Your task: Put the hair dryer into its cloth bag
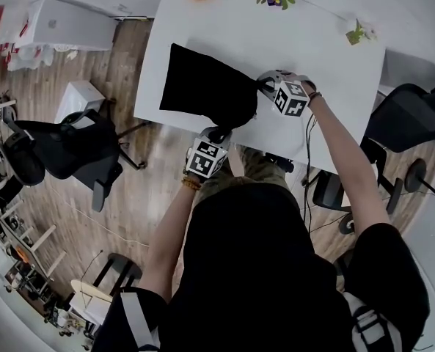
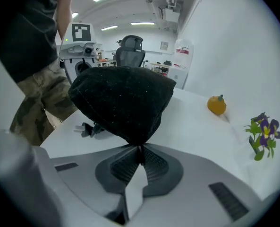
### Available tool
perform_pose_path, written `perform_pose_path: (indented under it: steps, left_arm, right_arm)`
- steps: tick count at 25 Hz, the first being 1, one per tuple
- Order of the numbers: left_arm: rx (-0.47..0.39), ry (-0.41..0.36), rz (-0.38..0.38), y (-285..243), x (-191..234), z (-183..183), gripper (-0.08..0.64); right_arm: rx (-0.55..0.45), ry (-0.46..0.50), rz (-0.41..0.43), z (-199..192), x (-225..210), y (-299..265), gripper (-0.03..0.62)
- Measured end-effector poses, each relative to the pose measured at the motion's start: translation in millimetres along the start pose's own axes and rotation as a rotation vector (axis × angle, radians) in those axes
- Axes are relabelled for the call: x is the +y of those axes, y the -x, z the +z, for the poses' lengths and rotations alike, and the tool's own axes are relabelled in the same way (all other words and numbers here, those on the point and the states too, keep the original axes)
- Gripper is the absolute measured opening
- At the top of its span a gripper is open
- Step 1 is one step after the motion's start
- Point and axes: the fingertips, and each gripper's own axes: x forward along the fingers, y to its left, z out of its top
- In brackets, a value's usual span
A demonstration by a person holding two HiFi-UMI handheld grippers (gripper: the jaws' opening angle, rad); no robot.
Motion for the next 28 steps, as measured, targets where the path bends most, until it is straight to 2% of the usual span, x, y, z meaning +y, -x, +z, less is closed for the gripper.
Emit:
perform_pose_path:
  steps: [2, 3, 4, 5, 8, 11, 13, 14, 15, 16, 17, 20, 24, 28]
  left_arm:
    - [0.024, -0.018, 0.017, -6, -1, -12, 0.032]
    - [0.031, -0.021, 0.033, -8, 1, -17, 0.032]
    - [0.035, -0.017, 0.046, -9, 5, -20, 0.032]
    - [0.036, -0.011, 0.056, -10, 7, -22, 0.032]
    - [0.045, -0.009, 0.068, -11, 13, -26, 0.032]
    - [0.047, -0.021, 0.064, -14, 12, -25, 0.032]
    - [0.038, -0.024, 0.06, -13, 10, -19, 0.032]
    - [0.034, -0.022, 0.058, -14, 8, -17, 0.032]
    - [0.028, -0.02, 0.054, -14, 6, -14, 0.032]
    - [0.019, -0.021, 0.049, -13, 4, -9, 0.032]
    - [0.006, -0.027, 0.043, -12, 1, -4, 0.032]
    - [-0.045, -0.042, 0.031, 2, -2, 14, 0.032]
    - [-0.113, -0.016, 0.036, 29, 11, 36, 0.032]
    - [-0.138, -0.062, 0.01, 56, 18, 57, 0.032]
  right_arm:
    - [0.021, 0.018, -0.011, -11, 7, -3, 0.035]
    - [0.031, 0.025, -0.019, -15, 8, -6, 0.064]
    - [0.039, 0.032, -0.023, -16, 9, -9, 0.184]
    - [0.043, 0.041, -0.025, -16, 9, -11, 0.228]
    - [0.024, 0.034, -0.033, -8, 4, -12, 0.238]
    - [-0.023, -0.018, -0.025, 9, 1, -10, 0.235]
    - [-0.011, 0.013, -0.033, 17, 0, -18, 0.23]
    - [-0.003, 0.029, -0.039, 20, -1, -23, 0.204]
    - [-0.002, 0.027, -0.044, 21, -1, -27, 0.116]
    - [-0.011, 0.005, -0.044, 23, -2, -27, 0.068]
    - [-0.024, -0.03, -0.037, 25, -4, -24, 0.055]
    - [-0.035, -0.102, -0.005, 20, -6, -8, 0.051]
    - [-0.021, -0.185, 0.079, 9, 4, 14, 0.049]
    - [-0.052, -0.321, 0.162, 19, 20, 35, 0.049]
